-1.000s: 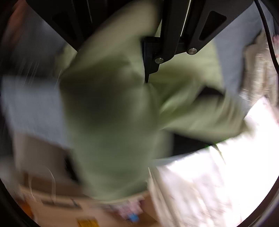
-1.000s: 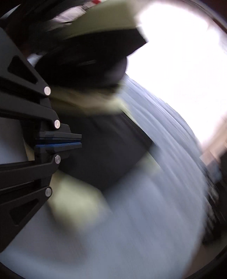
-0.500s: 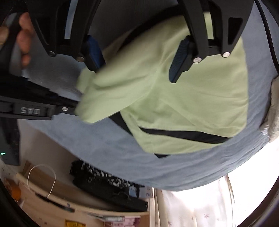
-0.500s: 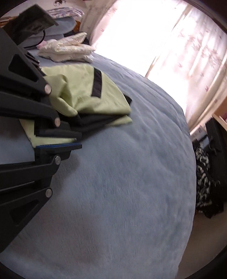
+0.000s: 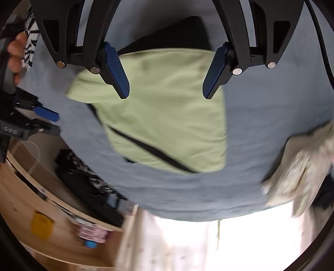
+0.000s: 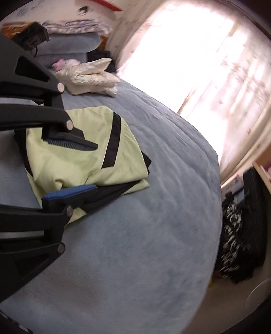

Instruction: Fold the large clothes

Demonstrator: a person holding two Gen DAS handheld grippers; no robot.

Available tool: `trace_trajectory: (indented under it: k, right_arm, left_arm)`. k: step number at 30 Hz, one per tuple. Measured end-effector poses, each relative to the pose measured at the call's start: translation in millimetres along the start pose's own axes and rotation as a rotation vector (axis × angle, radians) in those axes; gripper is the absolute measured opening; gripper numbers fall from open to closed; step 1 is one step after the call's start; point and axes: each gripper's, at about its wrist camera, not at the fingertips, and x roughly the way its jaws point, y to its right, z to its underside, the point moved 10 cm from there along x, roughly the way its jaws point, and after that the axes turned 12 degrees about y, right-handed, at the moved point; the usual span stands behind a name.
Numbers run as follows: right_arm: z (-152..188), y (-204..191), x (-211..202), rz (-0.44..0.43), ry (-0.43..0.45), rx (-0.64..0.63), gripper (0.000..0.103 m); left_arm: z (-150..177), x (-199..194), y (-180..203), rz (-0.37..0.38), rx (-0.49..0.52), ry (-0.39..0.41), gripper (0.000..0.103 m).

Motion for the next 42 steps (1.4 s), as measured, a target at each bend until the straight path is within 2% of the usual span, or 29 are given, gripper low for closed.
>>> trace_trajectory:
  k: [1, 3, 7, 10, 14, 16, 18, 20, 22, 26, 29, 32, 35, 39, 42]
  right_arm:
    - [1.0, -4.9, 6.3, -0.004, -0.040, -0.018, 0.047]
    - [7.3, -9.3, 23.8, -0.009, -0.130, -0.045, 0.047]
    - [29.6, 1.8, 67.2, 0.007, -0.320, -0.090, 0.047]
    - [39.0, 17.0, 90.6, 0.003, -0.394, -0.077, 0.047]
    - [43.2, 21.4, 115.2, -0.074, -0.436, -0.037, 0.047]
    - [44.5, 18.9, 123.0, -0.106, -0.439, -0.043, 0.047]
    - [47.8, 12.2, 130.5, -0.141, -0.432, -0.078, 0.040]
    - [51.0, 8.9, 134.7, -0.114, -0.416, -0.166, 0.011]
    - [49.6, 4.7, 132.3, -0.092, -0.389, -0.244, 0.007]
    - [18.1, -20.5, 91.2, -0.054, -0.198, -0.473, 0.006]
    - [11.5, -24.6, 76.2, 0.025, -0.133, -0.625, 0.006]
    - [25.3, -6.3, 90.8, 0.123, -0.155, -0.709, 0.006]
    - [39.1, 14.5, 102.1, 0.176, -0.165, -0.746, 0.006]
    - [43.2, 25.0, 103.5, 0.192, -0.143, -0.771, 0.006]
    - [47.2, 17.1, 109.6, 0.185, -0.142, -0.771, 0.006]
  left_arm:
    - [3.7, 4.3, -9.2, -0.007, -0.024, -0.014, 0.066]
    - [15.0, 13.3, -26.0, -0.009, -0.065, -0.051, 0.054]
    - [41.2, 35.0, -52.5, 0.007, -0.167, -0.137, 0.039]
    - [48.0, 40.6, -59.2, 0.024, -0.199, -0.135, 0.038]
    - [47.9, 46.5, -58.5, 0.028, -0.180, -0.119, 0.038]
    - [47.0, 49.5, -56.5, 0.025, -0.168, -0.112, 0.038]
    - [45.6, 49.4, -53.6, 0.020, -0.162, -0.108, 0.038]
    - [44.5, 50.0, -52.2, 0.016, -0.154, -0.107, 0.038]
    - [42.9, 48.8, -49.0, 0.015, -0.140, -0.111, 0.038]
    - [39.6, 44.0, -38.1, 0.035, -0.100, -0.106, 0.038]
    - [40.3, 46.4, -26.9, 0.013, -0.028, -0.098, 0.038]
    - [43.9, 50.4, -17.5, -0.033, 0.059, -0.091, 0.038]
    - [46.4, 53.0, -10.5, -0.066, 0.136, -0.086, 0.038]
    - [46.4, 53.9, -10.6, -0.070, 0.139, -0.084, 0.038]
    - [45.4, 55.3, -10.6, -0.073, 0.141, -0.082, 0.038]
